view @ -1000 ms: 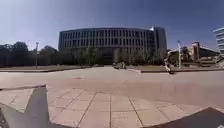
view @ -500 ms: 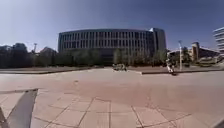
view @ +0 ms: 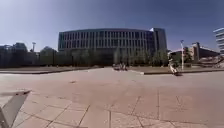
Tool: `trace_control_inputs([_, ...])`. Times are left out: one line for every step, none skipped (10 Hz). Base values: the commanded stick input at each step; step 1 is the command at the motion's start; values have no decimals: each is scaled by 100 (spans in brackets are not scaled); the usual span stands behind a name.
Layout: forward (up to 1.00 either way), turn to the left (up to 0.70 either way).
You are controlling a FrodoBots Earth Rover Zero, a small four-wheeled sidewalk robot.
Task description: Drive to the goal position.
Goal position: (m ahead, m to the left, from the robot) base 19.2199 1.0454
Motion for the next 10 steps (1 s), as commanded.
trace_control_inputs([70, 0])
trace_control_inputs([70, 0])
trace_control_inputs([70, 0])
trace_control_inputs([70, 0])
trace_control_inputs([70, 0])
trace_control_inputs([70, 0])
trace_control_inputs([70, 4])
trace_control_inputs([70, 14])
trace_control_inputs([70, 14])
trace_control_inputs([70, 14])
